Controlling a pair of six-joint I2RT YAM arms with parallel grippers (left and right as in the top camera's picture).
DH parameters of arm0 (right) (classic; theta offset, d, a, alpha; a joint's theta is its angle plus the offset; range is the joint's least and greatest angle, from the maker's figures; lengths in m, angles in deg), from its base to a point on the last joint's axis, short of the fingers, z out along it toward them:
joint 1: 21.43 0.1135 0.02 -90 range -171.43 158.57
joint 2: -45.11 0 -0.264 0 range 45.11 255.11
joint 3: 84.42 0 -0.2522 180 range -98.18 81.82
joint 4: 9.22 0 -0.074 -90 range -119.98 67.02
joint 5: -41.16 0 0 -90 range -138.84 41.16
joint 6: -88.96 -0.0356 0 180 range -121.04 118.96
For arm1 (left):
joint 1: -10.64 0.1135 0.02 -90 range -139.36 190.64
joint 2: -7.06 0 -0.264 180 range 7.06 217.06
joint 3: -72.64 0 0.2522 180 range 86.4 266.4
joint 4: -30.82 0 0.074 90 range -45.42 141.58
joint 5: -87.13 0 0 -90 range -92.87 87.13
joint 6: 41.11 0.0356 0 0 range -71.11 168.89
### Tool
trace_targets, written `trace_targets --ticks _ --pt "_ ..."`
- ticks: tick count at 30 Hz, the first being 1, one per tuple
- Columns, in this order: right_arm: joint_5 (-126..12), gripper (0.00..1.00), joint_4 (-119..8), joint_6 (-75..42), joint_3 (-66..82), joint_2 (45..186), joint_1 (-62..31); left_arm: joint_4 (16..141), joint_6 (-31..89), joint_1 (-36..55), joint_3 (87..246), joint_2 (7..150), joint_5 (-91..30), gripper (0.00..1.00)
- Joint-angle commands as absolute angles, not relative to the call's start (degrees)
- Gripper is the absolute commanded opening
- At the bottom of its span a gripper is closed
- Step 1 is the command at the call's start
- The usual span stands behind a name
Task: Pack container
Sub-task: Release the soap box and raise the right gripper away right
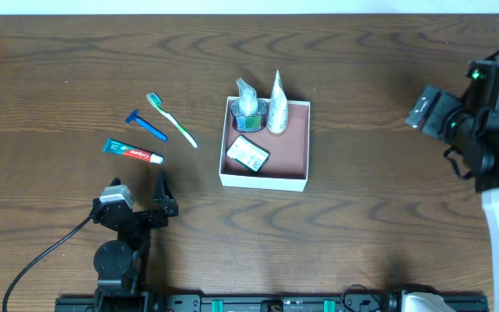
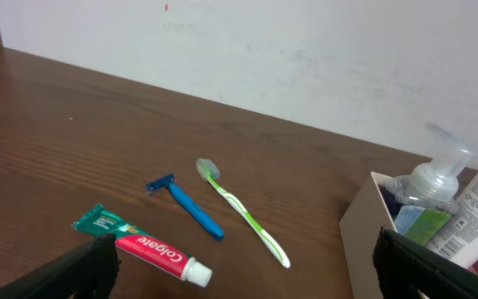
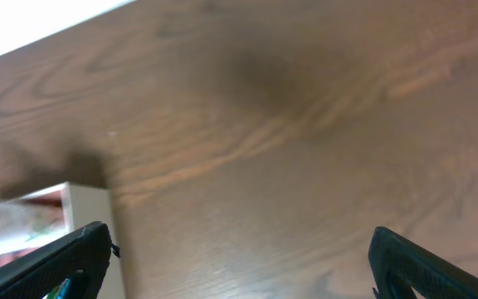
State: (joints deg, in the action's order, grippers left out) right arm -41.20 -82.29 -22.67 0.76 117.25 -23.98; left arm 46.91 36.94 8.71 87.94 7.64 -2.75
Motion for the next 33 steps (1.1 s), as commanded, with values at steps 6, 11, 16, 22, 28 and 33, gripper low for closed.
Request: trace_targets --ticks 6,11,16,22,28,33 --pt "-43.1 0.99 -83.9 -25.2 0.3 125.7 -27.8 48.9 30.5 9.0 90.0 7.7 -12.9 0.98" --pt "-43.1 0.99 -84.4 -25.2 0.3 129.2 -27.8 56.6 30.7 9.0 100.1 12.6 -14.0 0.98" --pt "-43.1 0.99 -84.3 -25.2 0.3 131.0 -27.8 65.7 33.6 9.0 115.2 24.4 -14.0 0.98" --pt "-42.8 0.99 -84.7 -24.7 0.3 131.4 -27.8 81.5 34.7 9.0 135.4 44.1 -14.1 0.98" --pt "-43.9 0.99 -84.8 -32.3 0.3 131.4 -29.8 91.1 37.8 9.0 146.8 57.9 -14.0 0.98" --pt "-51.1 0.99 -84.8 -32.4 0.3 131.4 -35.6 91.0 41.9 9.0 146.8 64.5 -14.0 0.98"
